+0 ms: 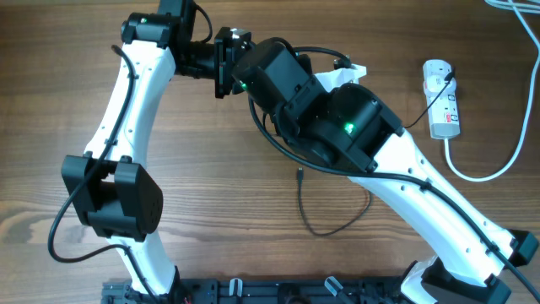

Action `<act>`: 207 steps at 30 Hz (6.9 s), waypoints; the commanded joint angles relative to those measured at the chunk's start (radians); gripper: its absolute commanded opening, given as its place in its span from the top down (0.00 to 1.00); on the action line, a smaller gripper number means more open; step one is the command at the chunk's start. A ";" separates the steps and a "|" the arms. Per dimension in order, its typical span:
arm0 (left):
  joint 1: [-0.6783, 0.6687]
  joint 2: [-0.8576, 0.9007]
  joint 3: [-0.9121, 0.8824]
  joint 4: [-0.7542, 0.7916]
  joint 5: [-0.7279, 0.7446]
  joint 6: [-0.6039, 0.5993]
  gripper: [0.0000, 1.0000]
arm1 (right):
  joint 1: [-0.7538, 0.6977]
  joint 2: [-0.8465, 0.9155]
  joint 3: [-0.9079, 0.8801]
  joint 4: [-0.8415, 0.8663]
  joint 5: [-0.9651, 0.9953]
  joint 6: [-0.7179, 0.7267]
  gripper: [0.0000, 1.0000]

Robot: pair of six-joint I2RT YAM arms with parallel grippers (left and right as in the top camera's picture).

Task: Plug charger to phone and switch on socket
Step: 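Move the right gripper over the black USB-C cable end, then grasp the USB-C plug with the right gripper, then lift the plug and bring it below the phone's bottom port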

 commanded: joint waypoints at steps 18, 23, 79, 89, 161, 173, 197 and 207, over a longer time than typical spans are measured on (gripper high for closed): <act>-0.001 -0.028 0.018 0.031 0.019 -0.050 0.96 | 0.002 -0.003 0.025 -0.037 -0.006 -0.397 0.21; -0.001 -0.028 0.017 0.090 0.018 -0.050 0.96 | 0.002 -0.003 0.025 -0.068 0.002 -0.719 0.00; 0.161 -0.011 0.011 -0.004 -1.239 0.168 0.96 | -0.139 0.084 -0.982 0.446 -0.438 -1.206 0.60; 0.161 -0.011 0.011 -0.003 -1.242 0.168 0.96 | -0.139 0.158 -0.985 0.502 -0.449 -1.213 0.62; 0.161 -0.011 0.011 0.020 -0.803 0.488 0.96 | -0.139 0.126 -0.991 0.507 -0.598 -1.306 0.96; -0.026 -0.019 0.012 0.049 -0.340 0.818 0.96 | -0.138 -0.435 -0.972 0.409 -0.825 -1.558 0.96; -0.151 -0.152 0.012 0.192 -0.663 0.481 0.96 | -0.139 -0.564 -0.971 0.555 -0.658 -1.391 0.95; -0.151 -0.152 0.012 0.177 -0.650 0.560 0.96 | -0.191 -0.529 -0.971 0.565 -0.725 -1.379 0.95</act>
